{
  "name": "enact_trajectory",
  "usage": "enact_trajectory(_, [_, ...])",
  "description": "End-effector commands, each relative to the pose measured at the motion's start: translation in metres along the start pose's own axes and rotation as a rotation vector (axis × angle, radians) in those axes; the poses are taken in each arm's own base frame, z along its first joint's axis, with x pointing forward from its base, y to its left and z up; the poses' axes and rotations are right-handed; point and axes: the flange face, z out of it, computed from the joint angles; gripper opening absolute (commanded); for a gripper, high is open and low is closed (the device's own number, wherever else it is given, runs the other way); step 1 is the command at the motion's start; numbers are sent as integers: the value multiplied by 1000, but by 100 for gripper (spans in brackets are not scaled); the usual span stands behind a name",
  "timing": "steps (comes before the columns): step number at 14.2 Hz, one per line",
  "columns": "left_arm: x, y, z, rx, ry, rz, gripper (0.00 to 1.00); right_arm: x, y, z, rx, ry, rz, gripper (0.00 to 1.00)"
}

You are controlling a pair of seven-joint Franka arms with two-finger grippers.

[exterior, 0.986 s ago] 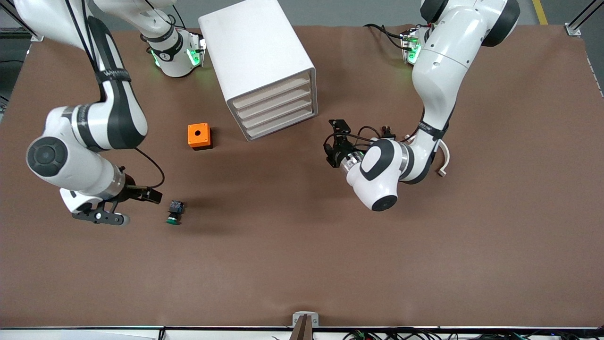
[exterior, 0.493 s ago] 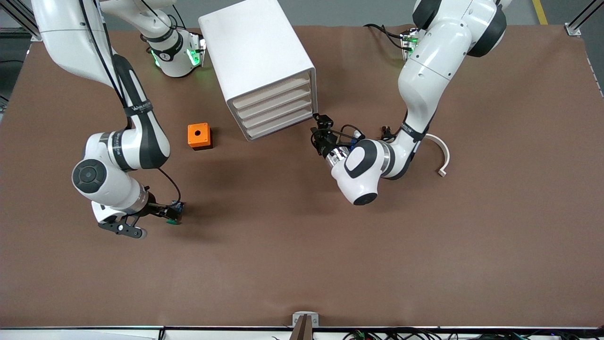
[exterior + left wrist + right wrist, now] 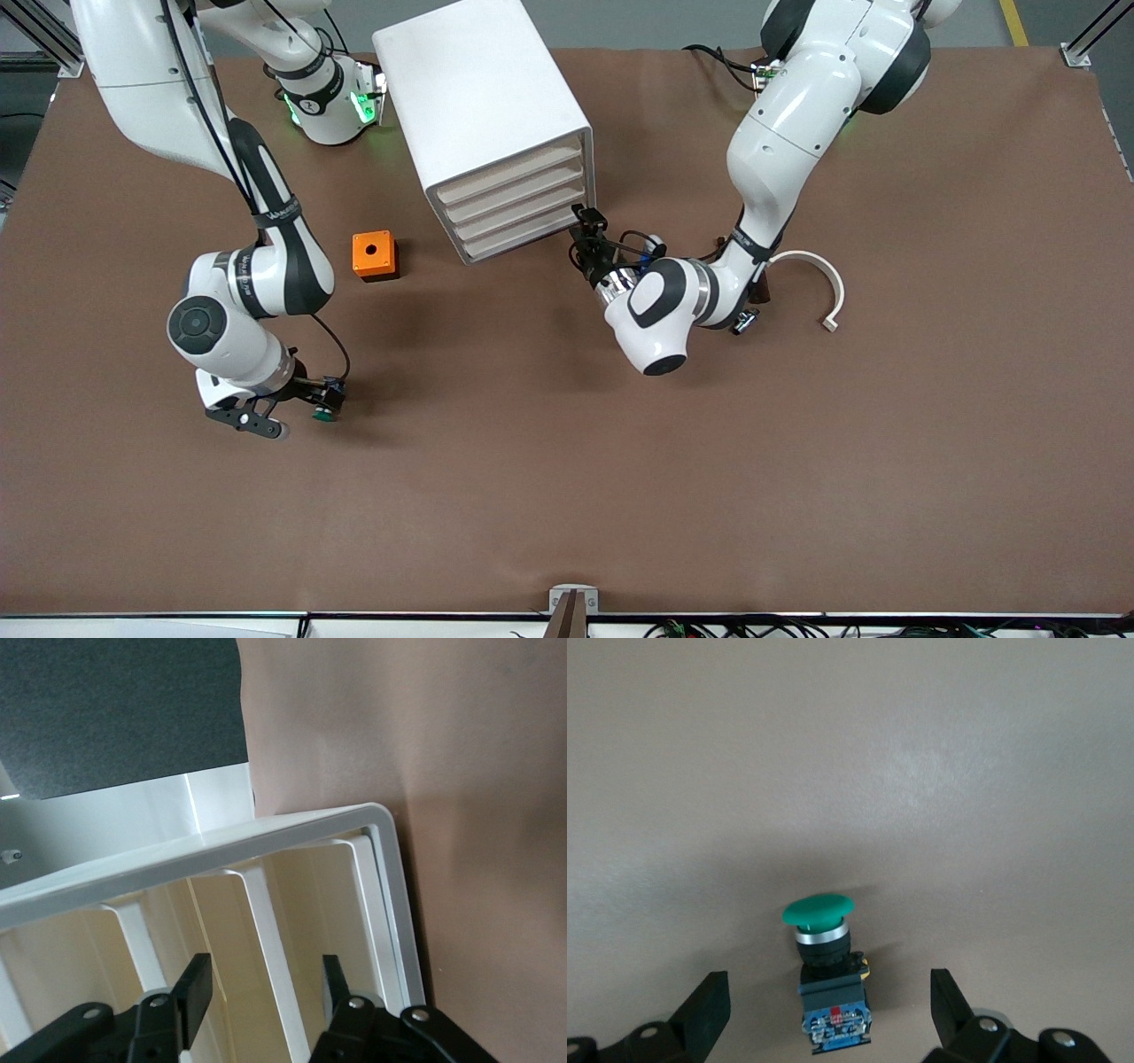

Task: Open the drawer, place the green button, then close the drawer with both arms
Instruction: 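Lift the button with the right gripper while the left gripper pulls the drawer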

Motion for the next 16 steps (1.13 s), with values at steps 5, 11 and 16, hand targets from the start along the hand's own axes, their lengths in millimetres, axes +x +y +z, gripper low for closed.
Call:
enact_trajectory(5, [-15,8,37,41,12,-22,52,-13,-3,27,-15,-17,36,100])
enact_trajectory(11, [-28,1,72,61,53,-12,27,-19,-3,43,-30,-44,54,100])
enact_trajectory(16, [-28,5,80,44,63,-43,5,-25,-10,44,-38,-58,48,73])
